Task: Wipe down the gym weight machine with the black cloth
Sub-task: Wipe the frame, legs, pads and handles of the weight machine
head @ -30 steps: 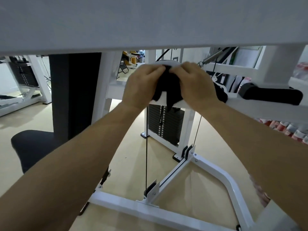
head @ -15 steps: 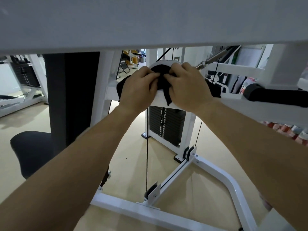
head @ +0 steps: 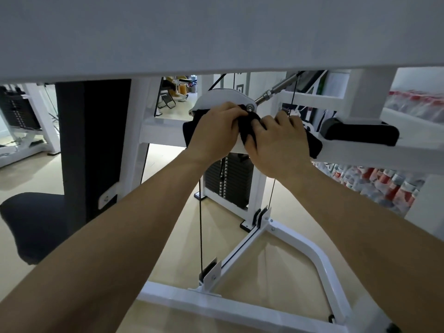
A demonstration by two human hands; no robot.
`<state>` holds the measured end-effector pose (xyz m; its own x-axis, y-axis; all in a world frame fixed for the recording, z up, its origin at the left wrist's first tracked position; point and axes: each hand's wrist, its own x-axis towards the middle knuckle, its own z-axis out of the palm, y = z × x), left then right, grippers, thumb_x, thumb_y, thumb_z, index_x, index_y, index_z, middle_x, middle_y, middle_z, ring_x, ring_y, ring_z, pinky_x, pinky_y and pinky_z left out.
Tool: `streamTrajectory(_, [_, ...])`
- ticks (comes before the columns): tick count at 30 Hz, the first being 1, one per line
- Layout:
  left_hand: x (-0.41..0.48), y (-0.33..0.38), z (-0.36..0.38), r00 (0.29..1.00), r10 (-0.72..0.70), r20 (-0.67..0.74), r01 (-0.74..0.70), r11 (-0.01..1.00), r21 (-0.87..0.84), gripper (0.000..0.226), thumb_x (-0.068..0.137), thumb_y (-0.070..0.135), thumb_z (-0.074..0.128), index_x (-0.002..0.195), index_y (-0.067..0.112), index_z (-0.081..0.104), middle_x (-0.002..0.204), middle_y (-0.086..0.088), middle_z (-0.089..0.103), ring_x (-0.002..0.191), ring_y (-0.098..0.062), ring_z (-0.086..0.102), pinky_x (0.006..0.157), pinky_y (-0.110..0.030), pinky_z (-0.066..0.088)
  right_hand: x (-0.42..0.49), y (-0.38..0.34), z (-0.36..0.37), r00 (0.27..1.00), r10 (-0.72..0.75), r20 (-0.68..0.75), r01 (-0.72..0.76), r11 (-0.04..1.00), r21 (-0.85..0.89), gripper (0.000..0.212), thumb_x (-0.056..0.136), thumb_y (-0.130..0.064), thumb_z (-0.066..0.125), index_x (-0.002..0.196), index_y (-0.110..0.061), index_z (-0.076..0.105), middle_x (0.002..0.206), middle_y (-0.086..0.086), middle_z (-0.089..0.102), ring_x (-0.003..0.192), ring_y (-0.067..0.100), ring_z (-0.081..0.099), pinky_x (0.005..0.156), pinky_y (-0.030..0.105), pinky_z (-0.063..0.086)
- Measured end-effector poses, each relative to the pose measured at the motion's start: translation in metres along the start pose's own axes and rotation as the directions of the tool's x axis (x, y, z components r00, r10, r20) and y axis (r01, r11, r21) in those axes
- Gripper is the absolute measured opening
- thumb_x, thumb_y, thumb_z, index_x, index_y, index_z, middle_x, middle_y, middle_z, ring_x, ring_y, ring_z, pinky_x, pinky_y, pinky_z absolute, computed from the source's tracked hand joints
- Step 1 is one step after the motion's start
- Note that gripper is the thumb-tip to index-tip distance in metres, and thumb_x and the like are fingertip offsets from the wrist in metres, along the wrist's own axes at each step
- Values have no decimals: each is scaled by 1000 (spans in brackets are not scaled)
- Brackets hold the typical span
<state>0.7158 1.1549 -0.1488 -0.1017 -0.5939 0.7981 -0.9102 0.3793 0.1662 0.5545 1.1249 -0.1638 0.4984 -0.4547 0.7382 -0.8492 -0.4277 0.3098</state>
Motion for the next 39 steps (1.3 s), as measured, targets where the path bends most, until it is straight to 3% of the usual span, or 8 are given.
streamTrajectory(6, [-13, 3, 1, 999, -31, 39, 31, 999, 15, 33, 98, 11, 51, 127, 15, 65, 125, -3, 66, 114, -22, 59, 99, -31, 44, -8, 3, 11, 997, 49, -52, -39, 983, 182, 39, 95, -39, 43, 117, -15, 64, 106, 5, 67, 97, 31, 57, 84, 43, 44])
streamTrajectory(10, [-15, 20, 5, 998, -8, 54, 11, 998, -55, 33, 93, 9, 61, 125, 16, 66, 121, -2, 65, 112, -20, 58, 97, -28, 45, -37, 31, 11, 986, 22, -162, 3, 988, 155, 36, 94, -22, 60, 129, -14, 61, 117, 8, 66, 104, 34, 58, 88, 47, 47])
streamTrajectory(18, [-25, 111, 62, 968, 245, -54, -249, 966, -74, 22, 96, 14, 59, 118, 14, 64, 108, -4, 64, 91, -26, 60, 68, -43, 53, -127, 116, -13, 967, 72, -243, -46, 993, 111, 36, 85, 1, 64, 118, -13, 69, 107, 7, 68, 89, 33, 58, 71, 40, 45])
streamTrajectory(23, [-14, 176, 109, 921, 387, -40, -387, 922, 23, 31, 86, 6, 67, 112, 22, 59, 109, 0, 65, 86, -27, 61, 49, -36, 49, -183, 193, -30, 980, 104, -170, -106, 994, -5, 46, 83, 3, 65, 127, -11, 65, 108, 10, 68, 84, 33, 59, 66, 40, 49])
streamTrajectory(28, [36, 231, 135, 868, 473, -152, -459, 881, 115, 30, 74, 0, 75, 102, 9, 73, 116, -10, 69, 101, -32, 65, 67, -37, 54, -176, 251, -52, 959, 189, -213, -209, 975, -77, 49, 86, -1, 43, 133, -5, 59, 118, 17, 63, 90, 38, 58, 71, 44, 51])
streamTrajectory(32, [59, 243, 161, 912, 409, 32, -403, 879, 254, 27, 81, 6, 68, 108, 10, 70, 115, -9, 69, 106, -30, 65, 105, -46, 45, -157, 257, -39, 975, 223, -21, -224, 970, -91, 52, 86, -5, 47, 137, -1, 53, 125, 20, 61, 106, 41, 59, 86, 49, 51])
streamTrajectory(36, [55, 236, 166, 887, 446, 120, -461, 837, 294, 34, 90, 16, 44, 114, 8, 67, 106, -9, 69, 96, -32, 61, 100, -42, 40, -147, 238, -20, 945, 318, 80, -325, 941, 94, 66, 81, -24, 45, 144, -4, 46, 133, 14, 57, 119, 34, 55, 102, 46, 45])
streamTrajectory(39, [49, 219, 158, 839, 539, 72, -532, 787, 312, 33, 93, 15, 47, 119, 6, 66, 119, -10, 67, 108, -31, 60, 105, -38, 34, -140, 227, -15, 953, 297, 66, -304, 938, 168, 70, 80, -33, 51, 142, -2, 47, 135, 15, 57, 123, 33, 53, 108, 43, 39])
